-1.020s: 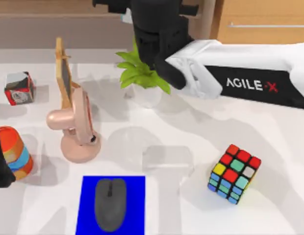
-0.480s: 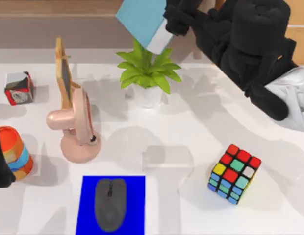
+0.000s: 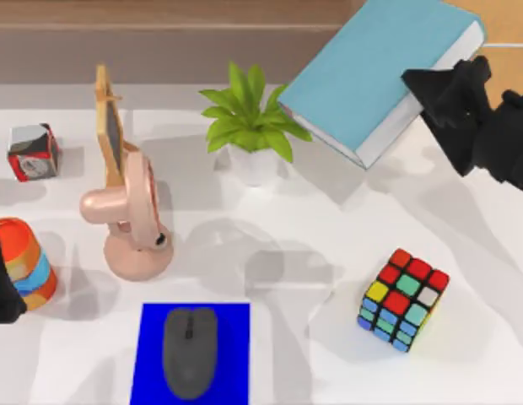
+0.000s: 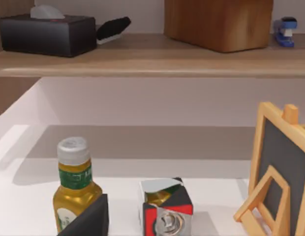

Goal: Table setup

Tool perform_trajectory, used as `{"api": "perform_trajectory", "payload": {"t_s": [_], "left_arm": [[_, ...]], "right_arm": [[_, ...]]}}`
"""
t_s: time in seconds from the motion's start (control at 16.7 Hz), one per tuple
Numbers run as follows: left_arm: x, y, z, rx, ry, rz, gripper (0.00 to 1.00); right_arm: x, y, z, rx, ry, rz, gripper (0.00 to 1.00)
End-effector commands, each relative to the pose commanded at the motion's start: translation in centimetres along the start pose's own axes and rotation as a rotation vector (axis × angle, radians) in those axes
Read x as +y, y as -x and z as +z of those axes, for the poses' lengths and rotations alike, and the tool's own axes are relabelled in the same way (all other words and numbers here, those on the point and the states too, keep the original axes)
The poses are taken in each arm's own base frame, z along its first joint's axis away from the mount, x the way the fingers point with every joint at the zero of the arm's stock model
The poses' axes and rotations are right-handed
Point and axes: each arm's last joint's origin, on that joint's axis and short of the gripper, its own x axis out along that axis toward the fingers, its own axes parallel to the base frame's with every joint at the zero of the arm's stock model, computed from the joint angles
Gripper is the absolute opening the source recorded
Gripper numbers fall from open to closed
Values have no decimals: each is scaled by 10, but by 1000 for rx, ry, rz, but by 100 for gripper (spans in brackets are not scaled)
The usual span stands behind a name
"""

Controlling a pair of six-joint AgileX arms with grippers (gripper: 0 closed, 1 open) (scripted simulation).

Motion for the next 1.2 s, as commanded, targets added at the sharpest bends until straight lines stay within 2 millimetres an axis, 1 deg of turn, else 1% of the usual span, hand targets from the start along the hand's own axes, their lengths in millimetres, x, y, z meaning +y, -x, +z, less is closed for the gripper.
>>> {"api": "perform_trajectory", "payload": {"t_s": [0.18,0.48,0.66,0.84,0.96,1.02,1.14,1.2], "left_arm": [[0,0,0,0,0,0,100],[0,0,0,0,0,0,100],[0,0,0,0,0,0,100],[0,0,0,0,0,0,100],[0,0,0,0,0,0,100],[0,0,0,0,0,0,100],[0,0,0,0,0,0,100],[0,0,0,0,0,0,100]], "right_arm": [[-38,22,31,-63,-168,-73,0],[-98,58,99,-289,-417,-177,0],[-128,79,144,-434,-508,-196,0],[-154,93,181,-538,-551,-196,0],[-168,96,199,-574,-564,-193,0],[-173,95,204,-581,-568,-194,0],[-181,93,210,-586,-574,-196,0],[-182,93,210,-586,-575,-196,0]]}}
